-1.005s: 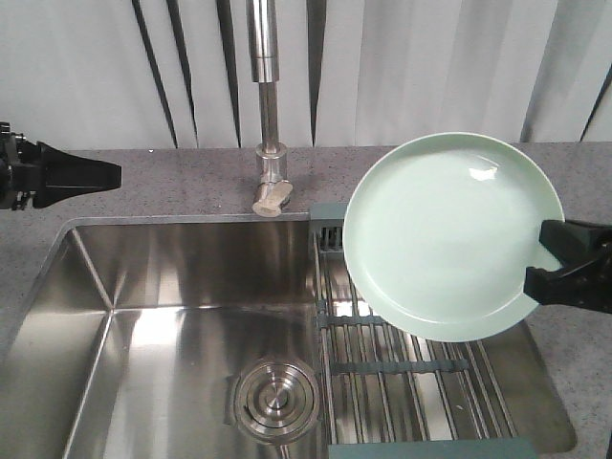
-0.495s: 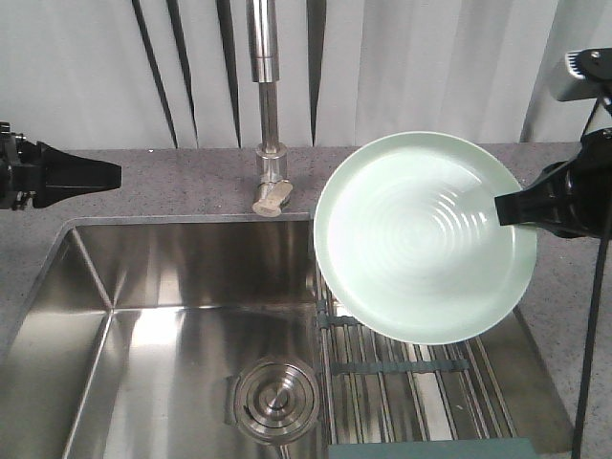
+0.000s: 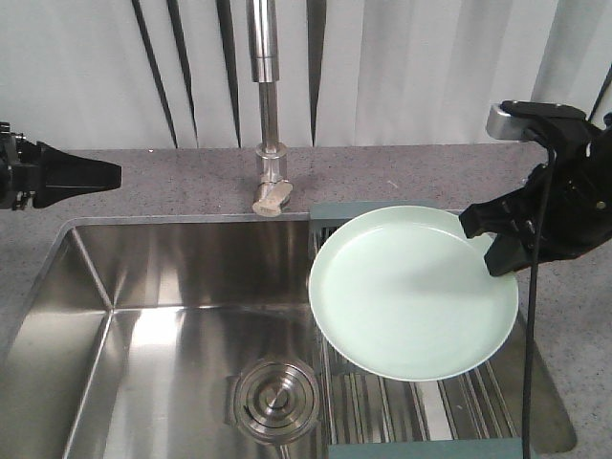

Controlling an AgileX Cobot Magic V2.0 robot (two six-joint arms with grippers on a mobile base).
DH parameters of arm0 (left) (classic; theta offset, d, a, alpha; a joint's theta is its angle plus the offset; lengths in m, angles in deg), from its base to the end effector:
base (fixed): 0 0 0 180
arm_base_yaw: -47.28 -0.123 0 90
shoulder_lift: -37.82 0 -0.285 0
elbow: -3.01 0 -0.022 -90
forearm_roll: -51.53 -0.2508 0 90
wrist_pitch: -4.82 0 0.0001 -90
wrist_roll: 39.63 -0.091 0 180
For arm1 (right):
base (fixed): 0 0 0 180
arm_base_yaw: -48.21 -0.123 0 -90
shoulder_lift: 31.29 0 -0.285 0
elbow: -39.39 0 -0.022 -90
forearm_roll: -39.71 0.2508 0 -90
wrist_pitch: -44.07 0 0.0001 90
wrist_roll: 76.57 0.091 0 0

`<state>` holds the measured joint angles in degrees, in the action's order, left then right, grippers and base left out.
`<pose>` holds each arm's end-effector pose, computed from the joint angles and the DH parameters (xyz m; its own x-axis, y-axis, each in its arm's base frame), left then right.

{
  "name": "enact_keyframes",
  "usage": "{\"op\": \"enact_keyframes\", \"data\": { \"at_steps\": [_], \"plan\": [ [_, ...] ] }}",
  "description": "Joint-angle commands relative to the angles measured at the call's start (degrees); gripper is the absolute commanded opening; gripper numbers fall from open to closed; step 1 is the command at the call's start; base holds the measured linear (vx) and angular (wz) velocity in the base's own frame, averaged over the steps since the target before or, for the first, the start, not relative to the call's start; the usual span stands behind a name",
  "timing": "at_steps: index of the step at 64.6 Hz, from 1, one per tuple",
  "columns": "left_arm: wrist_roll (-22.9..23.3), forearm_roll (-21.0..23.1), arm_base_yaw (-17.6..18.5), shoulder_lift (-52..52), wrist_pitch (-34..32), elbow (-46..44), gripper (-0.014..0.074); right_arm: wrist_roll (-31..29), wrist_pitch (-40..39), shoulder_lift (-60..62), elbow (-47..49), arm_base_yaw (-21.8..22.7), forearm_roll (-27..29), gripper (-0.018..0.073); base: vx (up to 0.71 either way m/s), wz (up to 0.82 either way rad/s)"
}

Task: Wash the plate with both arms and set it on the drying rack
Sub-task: 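Swing the plate with the right gripper under the faucet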

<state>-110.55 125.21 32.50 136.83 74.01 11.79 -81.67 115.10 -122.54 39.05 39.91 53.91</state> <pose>0.3240 0.0010 0.3162 -0.5982 0.0016 -0.8013 0.6429 0.5979 -0.4788 0.2787 0.0620 0.3387 -0.9400 -0.1439 -0.3094 -0.2176 0.9512 0.2186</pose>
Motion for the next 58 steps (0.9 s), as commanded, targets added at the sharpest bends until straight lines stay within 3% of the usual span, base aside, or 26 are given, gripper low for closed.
{"op": "enact_keyframes", "data": {
  "at_steps": [1,9,20,26,39,58],
  "plan": [
    [-0.2,4.6,-0.1,-2.4,2.5,-1.2,0.0471,-0.7,2.7,2.0,1.9,0.0,5.1,-0.001,0.0,0.0],
    [-0.2,4.6,-0.1,-2.4,2.5,-1.2,0.0471,-1.3,2.6,2.1,1.9,-1.9,9.9,-0.001,0.0,0.0],
    [-0.2,4.6,-0.1,-2.4,2.5,-1.2,0.0471,1.3,0.6,1.1,1.9,-11.2,6.5,-0.001,0.0,0.0],
    [-0.2,4.6,-0.1,-2.4,2.5,-1.2,0.0471,4.3,-1.7,0.1,1.9,-14.0,4.8,-0.001,0.0,0.0],
    [-0.2,4.6,-0.1,-2.4,2.5,-1.2,0.0471,5.9,-9.2,-2.7,4.3,-14.1,5.3,-0.001,0.0,0.0],
    [-0.2,4.6,-0.1,-2.4,2.5,-1.2,0.0471,7.0,-8.9,-11.3,18.7,-13.9,8.3,-0.001,0.0,0.0]
  ]
}}
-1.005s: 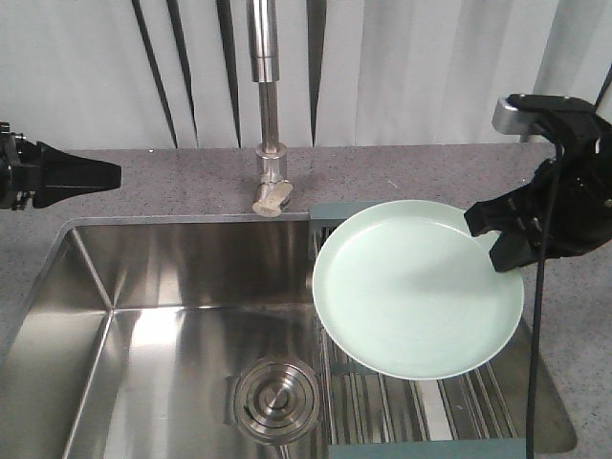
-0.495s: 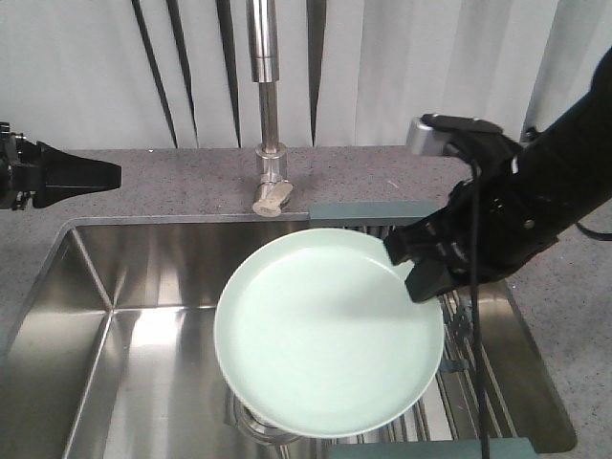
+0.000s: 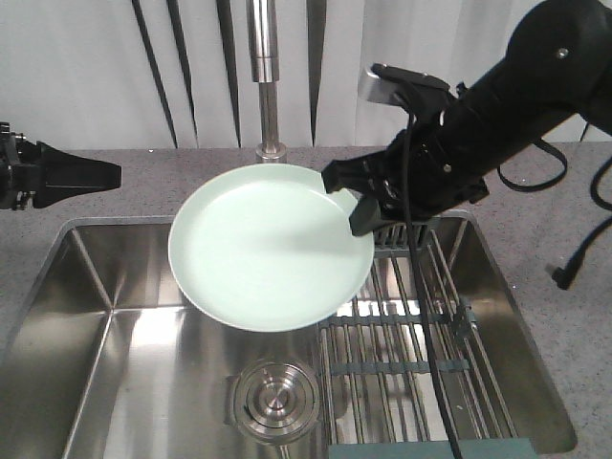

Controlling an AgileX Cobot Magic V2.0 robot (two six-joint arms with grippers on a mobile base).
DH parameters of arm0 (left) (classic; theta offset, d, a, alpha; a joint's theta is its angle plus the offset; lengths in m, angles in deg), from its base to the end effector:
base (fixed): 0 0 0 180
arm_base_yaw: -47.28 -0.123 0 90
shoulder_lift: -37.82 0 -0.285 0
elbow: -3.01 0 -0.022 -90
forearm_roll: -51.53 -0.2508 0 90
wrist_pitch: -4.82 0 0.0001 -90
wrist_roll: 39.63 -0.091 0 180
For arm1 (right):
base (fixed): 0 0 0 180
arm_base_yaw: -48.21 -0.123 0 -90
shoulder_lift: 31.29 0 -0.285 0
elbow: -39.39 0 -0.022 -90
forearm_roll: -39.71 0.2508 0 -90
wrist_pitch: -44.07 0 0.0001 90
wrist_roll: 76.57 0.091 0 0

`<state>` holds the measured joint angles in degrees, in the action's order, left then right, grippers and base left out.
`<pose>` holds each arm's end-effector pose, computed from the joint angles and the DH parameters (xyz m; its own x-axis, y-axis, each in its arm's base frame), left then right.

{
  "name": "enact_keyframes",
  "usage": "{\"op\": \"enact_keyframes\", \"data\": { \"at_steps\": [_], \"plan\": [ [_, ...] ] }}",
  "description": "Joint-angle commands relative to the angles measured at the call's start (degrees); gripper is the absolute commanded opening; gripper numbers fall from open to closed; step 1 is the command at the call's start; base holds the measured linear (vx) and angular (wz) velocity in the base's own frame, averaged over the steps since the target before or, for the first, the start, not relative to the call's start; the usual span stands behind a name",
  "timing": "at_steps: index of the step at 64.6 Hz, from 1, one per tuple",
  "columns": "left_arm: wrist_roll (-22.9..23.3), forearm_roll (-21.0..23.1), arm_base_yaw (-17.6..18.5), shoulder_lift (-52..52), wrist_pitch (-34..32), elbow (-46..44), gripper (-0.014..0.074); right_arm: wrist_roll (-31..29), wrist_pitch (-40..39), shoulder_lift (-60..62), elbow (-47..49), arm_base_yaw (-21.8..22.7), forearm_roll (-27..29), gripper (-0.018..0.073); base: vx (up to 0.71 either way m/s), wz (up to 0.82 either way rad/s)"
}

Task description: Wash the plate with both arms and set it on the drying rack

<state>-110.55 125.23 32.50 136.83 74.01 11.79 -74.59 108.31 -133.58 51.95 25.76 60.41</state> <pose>0.3240 0.0010 0.3162 -0.5982 0.0012 -0.8014 0.6429 0.5978 -0.4789 0.3135 0.1609 0.3481 -0.9011 -0.1712 -0.3983 -0.3278 0.8703 0.3675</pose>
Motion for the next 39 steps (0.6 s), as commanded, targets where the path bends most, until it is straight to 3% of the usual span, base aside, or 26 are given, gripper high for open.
{"op": "enact_keyframes", "data": {
  "at_steps": [1,21,32,39],
  "plan": [
    [-0.2,4.6,-0.1,-2.4,2.5,-1.2,0.0471,-0.1,-2.2,-0.7,6.5,0.5,1.8,-0.001,0.0,0.0],
    [-0.2,4.6,-0.1,-2.4,2.5,-1.2,0.0471,3.2,-4.4,-5.1,16.2,6.5,-3.4,-0.001,0.0,0.0],
    [-0.2,4.6,-0.1,-2.4,2.5,-1.2,0.0471,2.6,4.5,-4.6,17.0,10.4,-6.9,-0.001,0.0,0.0],
    [-0.2,4.6,-0.1,-2.4,2.5,-1.2,0.0471,2.1,9.5,-4.1,16.7,10.2,-8.6,-0.001,0.0,0.0]
  ]
}}
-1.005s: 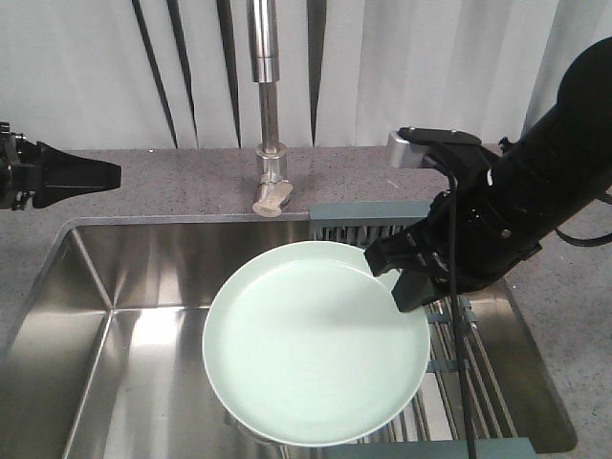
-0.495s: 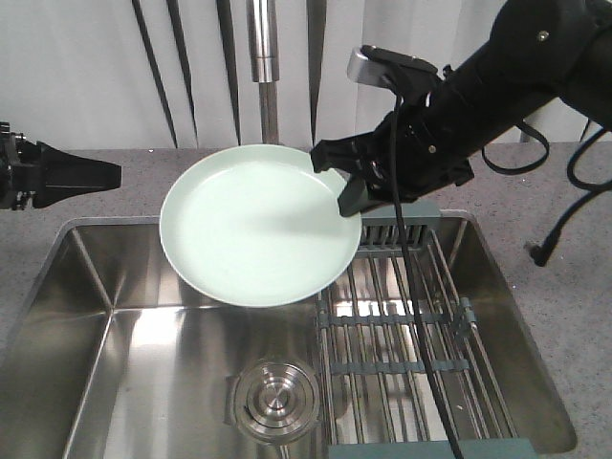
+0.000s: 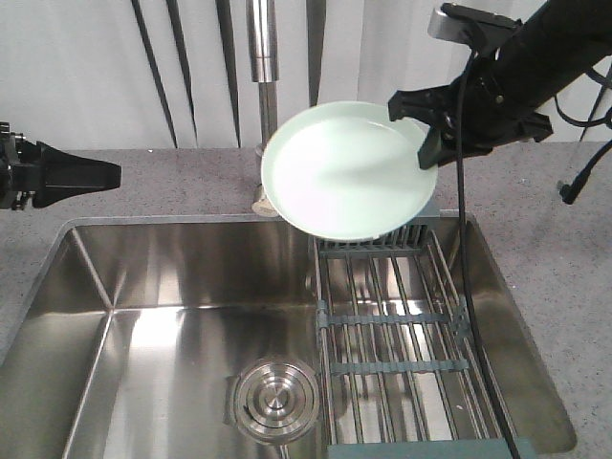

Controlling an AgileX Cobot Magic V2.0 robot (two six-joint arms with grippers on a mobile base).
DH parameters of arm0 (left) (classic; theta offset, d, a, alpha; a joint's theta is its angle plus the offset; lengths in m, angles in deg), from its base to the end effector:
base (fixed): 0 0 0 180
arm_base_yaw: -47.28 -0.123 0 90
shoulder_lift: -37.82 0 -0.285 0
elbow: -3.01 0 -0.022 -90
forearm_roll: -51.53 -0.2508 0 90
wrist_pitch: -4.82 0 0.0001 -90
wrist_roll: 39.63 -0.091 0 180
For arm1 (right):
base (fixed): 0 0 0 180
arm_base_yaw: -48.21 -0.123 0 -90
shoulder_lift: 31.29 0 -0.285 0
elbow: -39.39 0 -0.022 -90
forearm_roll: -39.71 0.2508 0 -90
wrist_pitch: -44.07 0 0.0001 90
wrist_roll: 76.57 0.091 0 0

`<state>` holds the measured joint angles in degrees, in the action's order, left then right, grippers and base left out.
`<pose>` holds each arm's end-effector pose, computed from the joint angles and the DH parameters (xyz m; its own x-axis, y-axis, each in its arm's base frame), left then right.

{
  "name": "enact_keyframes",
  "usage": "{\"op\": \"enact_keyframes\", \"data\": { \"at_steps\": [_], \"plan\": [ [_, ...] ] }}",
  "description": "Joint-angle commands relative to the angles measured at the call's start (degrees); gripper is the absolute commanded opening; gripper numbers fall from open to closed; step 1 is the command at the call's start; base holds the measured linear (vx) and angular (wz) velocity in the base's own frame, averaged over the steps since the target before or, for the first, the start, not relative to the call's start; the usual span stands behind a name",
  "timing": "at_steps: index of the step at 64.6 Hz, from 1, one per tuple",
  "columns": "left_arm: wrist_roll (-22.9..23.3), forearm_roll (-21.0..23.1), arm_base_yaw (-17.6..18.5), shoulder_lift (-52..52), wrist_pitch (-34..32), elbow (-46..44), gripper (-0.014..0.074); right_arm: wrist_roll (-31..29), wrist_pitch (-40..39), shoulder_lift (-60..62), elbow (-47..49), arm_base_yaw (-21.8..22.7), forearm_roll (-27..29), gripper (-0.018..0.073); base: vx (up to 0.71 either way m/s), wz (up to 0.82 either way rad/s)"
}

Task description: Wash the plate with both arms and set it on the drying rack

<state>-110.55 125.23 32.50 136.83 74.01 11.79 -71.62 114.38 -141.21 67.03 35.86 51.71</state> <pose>0.3240 0.0010 0.3162 -0.5982 0.0012 -0.8014 0.6429 0.5978 -0.4789 0.3715 0.0996 0.3675 -0.9003 -0.0393 -0.4336 -0.1594 0.9565 0.2444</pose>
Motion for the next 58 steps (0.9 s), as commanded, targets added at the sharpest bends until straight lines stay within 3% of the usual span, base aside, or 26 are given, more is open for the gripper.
{"op": "enact_keyframes", "data": {
  "at_steps": [1,14,23,30,46,58],
  "plan": [
    [-0.2,4.6,-0.1,-2.4,2.5,-1.2,0.0471,-1.0,3.4,3.9,1.4,0.0,0.3,-0.001,0.0,0.0],
    [-0.2,4.6,-0.1,-2.4,2.5,-1.2,0.0471,-4.6,3.4,6.0,0.2,-5.4,6.2,-0.001,0.0,0.0],
    [-0.2,4.6,-0.1,-2.4,2.5,-1.2,0.0471,-5.0,3.3,4.4,0.3,-12.1,5.1,-0.001,0.0,0.0],
    [-0.2,4.6,-0.1,-2.4,2.5,-1.2,0.0471,-4.2,1.5,2.5,0.3,-14.4,4.7,-0.001,0.0,0.0],
    [-0.2,4.6,-0.1,-2.4,2.5,-1.2,0.0471,-2.4,-12.9,1.3,0.3,-11.7,3.3,-0.001,0.0,0.0],
    [-0.2,4.6,-0.1,-2.4,2.5,-1.2,0.0471,-2.0,-15.6,1.3,0.3,-6.2,3.2,-0.001,0.0,0.0]
  ]
}}
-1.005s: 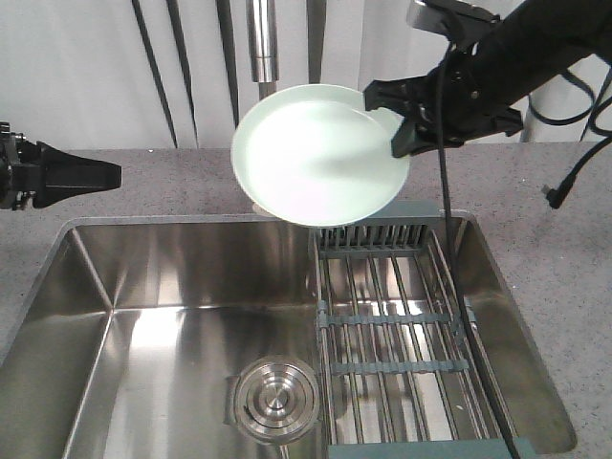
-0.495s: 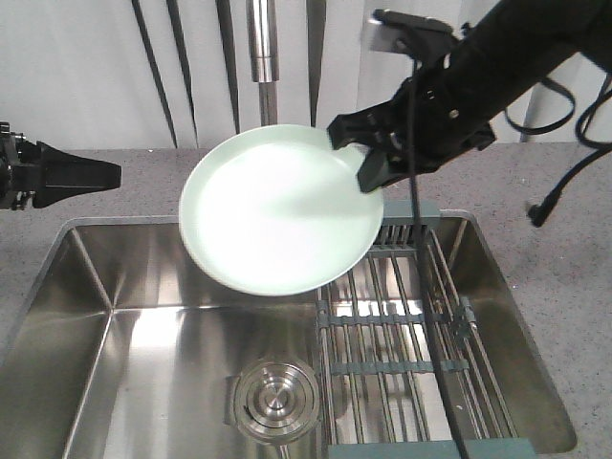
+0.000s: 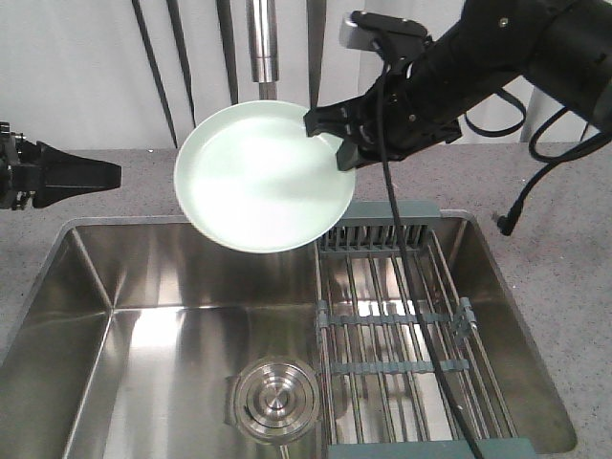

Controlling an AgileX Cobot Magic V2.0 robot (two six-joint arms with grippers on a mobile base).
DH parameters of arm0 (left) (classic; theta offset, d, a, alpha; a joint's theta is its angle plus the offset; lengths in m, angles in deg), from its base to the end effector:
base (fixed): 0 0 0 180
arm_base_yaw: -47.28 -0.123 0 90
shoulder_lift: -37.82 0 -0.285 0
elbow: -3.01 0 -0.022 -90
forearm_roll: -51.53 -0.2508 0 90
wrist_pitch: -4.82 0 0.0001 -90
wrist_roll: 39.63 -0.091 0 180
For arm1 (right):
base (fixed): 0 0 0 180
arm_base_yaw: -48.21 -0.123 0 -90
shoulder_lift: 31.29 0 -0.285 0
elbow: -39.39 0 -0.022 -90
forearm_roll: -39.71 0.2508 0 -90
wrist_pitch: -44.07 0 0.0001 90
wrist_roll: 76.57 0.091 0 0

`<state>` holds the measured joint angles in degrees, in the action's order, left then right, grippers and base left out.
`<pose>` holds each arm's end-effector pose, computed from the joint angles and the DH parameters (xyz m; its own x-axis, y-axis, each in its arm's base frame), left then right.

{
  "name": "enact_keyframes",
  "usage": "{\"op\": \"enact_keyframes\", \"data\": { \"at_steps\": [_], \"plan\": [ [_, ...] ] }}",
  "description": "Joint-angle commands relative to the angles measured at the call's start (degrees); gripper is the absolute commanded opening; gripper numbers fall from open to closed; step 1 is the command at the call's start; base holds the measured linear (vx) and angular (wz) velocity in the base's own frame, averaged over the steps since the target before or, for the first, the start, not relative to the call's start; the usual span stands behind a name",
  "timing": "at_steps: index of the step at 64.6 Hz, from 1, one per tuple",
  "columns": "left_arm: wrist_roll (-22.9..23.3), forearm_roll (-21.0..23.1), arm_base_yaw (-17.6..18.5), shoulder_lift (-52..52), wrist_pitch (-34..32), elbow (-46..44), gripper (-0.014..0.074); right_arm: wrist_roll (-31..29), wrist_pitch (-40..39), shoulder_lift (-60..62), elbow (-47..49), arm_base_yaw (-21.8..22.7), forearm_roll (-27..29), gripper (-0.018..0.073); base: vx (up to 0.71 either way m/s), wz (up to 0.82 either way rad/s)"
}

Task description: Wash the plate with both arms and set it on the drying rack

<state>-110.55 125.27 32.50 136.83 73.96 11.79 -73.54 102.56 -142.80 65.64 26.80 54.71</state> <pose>0.3241 0.0010 0.3163 -0.5979 0.0004 -0.8016 0.6424 0.5983 -0.4789 0.3708 0.1670 0.3600 -0.8201 -0.1216 -0.5591 -0.3296 0.8991 0.2879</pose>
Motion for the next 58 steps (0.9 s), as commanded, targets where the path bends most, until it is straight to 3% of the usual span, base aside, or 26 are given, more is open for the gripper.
{"op": "enact_keyframes", "data": {
  "at_steps": [1,10,17,23,28,40,46,58],
  "plan": [
    [-0.2,4.5,-0.1,-2.4,2.5,-1.2,0.0471,-0.2,-3.6,2.9,1.7,3.3,0.1,-0.001,0.0,0.0],
    [-0.2,4.5,-0.1,-2.4,2.5,-1.2,0.0471,-1.8,3.2,2.9,1.7,6.6,-3.3,-0.001,0.0,0.0],
    [-0.2,4.5,-0.1,-2.4,2.5,-1.2,0.0471,-3.9,10.4,2.9,1.7,6.3,-8.1,-0.001,0.0,0.0],
    [-0.2,4.5,-0.1,-2.4,2.5,-1.2,0.0471,-4.3,15.3,3.0,1.6,6.3,-7.9,-0.001,0.0,0.0],
    [-0.2,4.5,-0.1,-2.4,2.4,-1.2,0.0471,-4.9,15.2,4.1,0.1,6.3,-5.6,-0.001,0.0,0.0],
    [-0.2,4.5,-0.1,-2.4,2.4,-1.2,0.0471,-9.5,15.2,5.4,-6.2,5.9,10.4,-0.001,0.0,0.0],
    [-0.2,4.5,-0.1,-2.4,2.4,-1.2,0.0471,-13.1,14.1,4.6,-9.1,4.7,14.3,-0.001,0.0,0.0],
    [-0.2,4.5,-0.1,-2.4,2.4,-1.2,0.0471,-15.0,3.1,4.1,-8.8,4.0,22.4,-0.001,0.0,0.0]
  ]
}}
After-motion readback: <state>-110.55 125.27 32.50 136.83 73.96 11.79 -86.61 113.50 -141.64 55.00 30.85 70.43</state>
